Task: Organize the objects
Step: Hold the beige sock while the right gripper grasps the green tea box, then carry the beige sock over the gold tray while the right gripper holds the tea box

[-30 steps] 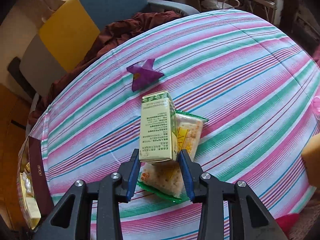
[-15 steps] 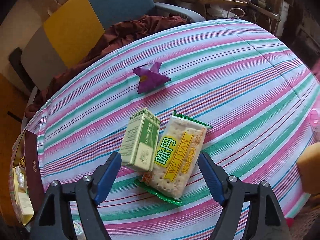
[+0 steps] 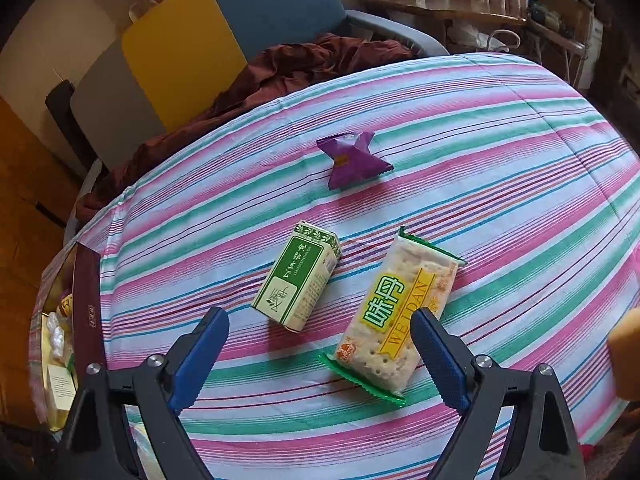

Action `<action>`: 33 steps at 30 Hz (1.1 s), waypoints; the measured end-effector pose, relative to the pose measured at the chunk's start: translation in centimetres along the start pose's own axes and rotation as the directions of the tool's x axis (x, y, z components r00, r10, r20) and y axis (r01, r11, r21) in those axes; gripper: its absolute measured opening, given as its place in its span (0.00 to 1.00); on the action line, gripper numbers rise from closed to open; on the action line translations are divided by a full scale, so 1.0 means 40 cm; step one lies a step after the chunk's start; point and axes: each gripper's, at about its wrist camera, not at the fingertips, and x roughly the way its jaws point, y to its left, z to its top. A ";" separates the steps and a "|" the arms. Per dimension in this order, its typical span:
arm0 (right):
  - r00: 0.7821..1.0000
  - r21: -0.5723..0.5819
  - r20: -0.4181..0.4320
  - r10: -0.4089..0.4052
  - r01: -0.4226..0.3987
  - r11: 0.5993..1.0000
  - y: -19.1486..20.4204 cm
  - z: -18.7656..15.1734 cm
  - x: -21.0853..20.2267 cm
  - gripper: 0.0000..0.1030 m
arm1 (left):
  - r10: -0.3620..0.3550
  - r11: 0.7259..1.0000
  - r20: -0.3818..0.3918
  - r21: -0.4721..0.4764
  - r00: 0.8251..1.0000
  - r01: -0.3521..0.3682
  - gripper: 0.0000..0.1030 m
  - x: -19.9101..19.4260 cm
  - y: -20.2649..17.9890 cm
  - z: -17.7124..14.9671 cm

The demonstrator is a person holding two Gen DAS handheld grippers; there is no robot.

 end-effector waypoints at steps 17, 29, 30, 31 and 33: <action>0.985 -0.123 -0.069 -0.161 0.152 0.981 0.082 0.025 0.185 0.34 | -0.004 1.000 0.005 0.002 1.000 0.004 0.55 0.005 0.007 0.000; 0.983 -0.244 -0.053 -0.177 0.159 0.957 0.110 0.008 0.191 0.49 | 0.003 1.000 0.005 0.008 1.000 -0.003 0.55 0.008 0.005 0.003; 0.982 -0.248 -0.048 -0.182 0.164 0.955 0.111 0.007 0.191 0.49 | 0.005 1.000 0.005 0.011 1.000 -0.005 0.55 0.009 0.004 0.003; 0.982 -0.250 -0.044 -0.185 0.168 0.954 0.111 0.006 0.190 0.49 | 0.008 1.000 0.004 0.014 1.000 -0.008 0.55 0.009 0.000 0.002; 0.980 -0.262 -0.032 -0.198 0.183 0.947 0.116 0.006 0.189 0.47 | 0.015 1.000 0.004 0.022 1.000 -0.015 0.55 0.007 -0.004 -0.002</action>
